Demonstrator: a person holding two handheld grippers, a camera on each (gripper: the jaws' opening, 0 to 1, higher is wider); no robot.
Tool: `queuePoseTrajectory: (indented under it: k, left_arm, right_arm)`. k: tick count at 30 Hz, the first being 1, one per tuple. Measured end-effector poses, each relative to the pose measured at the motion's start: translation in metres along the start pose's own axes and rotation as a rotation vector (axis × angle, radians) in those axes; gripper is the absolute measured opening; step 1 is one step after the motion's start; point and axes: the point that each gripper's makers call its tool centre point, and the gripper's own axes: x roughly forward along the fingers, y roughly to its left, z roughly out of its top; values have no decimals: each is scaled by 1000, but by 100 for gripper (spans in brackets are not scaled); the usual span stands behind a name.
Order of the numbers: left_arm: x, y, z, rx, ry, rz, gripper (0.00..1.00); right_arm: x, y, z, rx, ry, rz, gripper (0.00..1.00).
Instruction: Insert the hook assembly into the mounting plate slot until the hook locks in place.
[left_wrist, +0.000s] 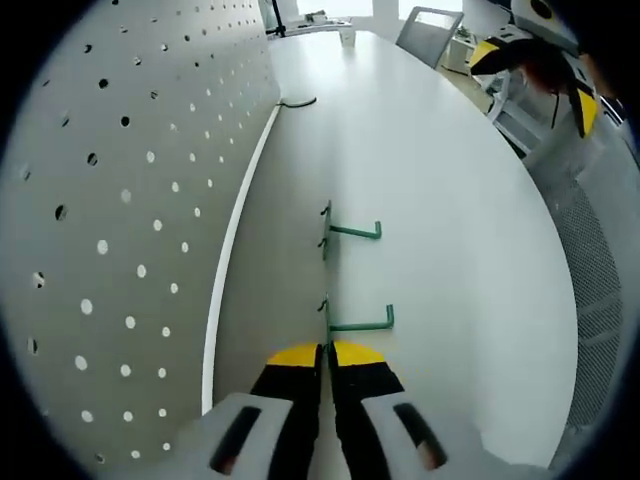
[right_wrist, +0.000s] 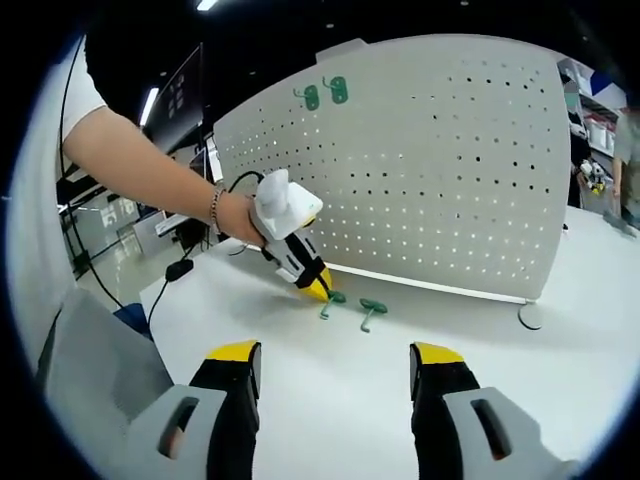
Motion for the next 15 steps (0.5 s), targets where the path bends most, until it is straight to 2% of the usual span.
queuePoseTrajectory:
  k: [4, 7, 10, 11, 13, 14, 15]
  left_arm:
    - [-2, 3, 0, -13, -3, 13, 3]
    - [-6, 7, 13, -55, -83, 18, 3]
    - [-13, 12, 16, -56, -96, 37, 3]
    - [-16, 15, 18, -50, -114, 59, 3]
    - [-19, 16, 21, -64, -139, 61, 3]
    - [-21, 15, 25, -79, -179, 55, 3]
    - [-24, 15, 27, -78, -192, 58, 3]
  right_arm:
    - [0, 0, -1, 5, 2, 2, 58]
    - [0, 0, 0, 4, -1, 1, 58]
    - [1, 0, 0, 6, -2, 1, 58]
    - [0, -1, 1, 9, -5, 1, 58]
    - [0, -2, 1, 14, -11, -2, 58]
    - [0, -2, 1, 15, -11, -4, 58]
    - [-1, -3, 1, 17, -12, -5, 58]
